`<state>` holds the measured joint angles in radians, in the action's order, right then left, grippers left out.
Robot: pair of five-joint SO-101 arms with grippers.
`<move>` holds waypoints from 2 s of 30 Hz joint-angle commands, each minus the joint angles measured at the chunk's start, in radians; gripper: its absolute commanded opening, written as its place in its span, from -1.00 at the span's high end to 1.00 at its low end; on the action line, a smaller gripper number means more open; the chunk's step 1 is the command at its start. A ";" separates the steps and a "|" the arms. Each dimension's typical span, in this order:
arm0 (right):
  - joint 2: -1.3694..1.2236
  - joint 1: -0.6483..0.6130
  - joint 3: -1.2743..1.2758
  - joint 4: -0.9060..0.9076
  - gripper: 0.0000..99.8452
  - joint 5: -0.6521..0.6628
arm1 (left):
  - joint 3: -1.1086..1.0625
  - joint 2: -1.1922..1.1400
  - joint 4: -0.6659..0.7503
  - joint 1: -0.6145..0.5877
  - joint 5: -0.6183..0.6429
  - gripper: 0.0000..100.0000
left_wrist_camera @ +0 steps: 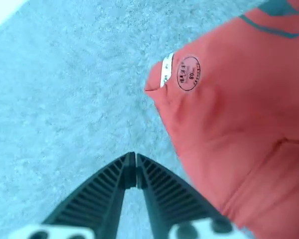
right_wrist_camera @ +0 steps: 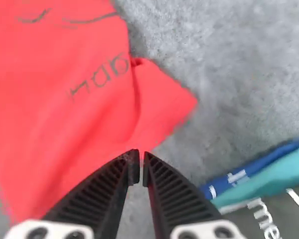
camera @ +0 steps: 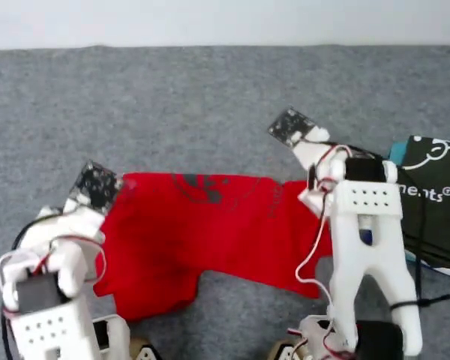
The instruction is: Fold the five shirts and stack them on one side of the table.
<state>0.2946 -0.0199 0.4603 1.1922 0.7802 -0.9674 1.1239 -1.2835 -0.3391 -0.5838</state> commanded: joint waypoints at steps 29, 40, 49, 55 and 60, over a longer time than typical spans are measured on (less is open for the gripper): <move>-0.794 0.035 -0.554 -0.302 0.98 -0.146 | 0.679 -1.304 0.269 0.158 0.069 0.99; -0.963 0.108 -0.913 -0.088 0.98 -0.149 | 0.863 -1.366 0.094 0.028 0.072 0.99; -0.963 0.058 -1.148 0.213 0.98 -0.193 | 0.733 -1.077 0.048 0.063 0.078 0.99; -0.966 0.013 -1.301 0.542 0.97 -0.321 | 0.642 -0.911 0.048 0.009 0.173 0.99; -0.955 0.012 -1.293 0.605 0.97 -0.437 | 0.550 -0.841 0.048 -0.017 0.187 0.99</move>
<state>-0.6874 -0.0123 -0.7948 1.7522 0.4089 -0.3951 0.2125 -1.2283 -0.3437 -0.4089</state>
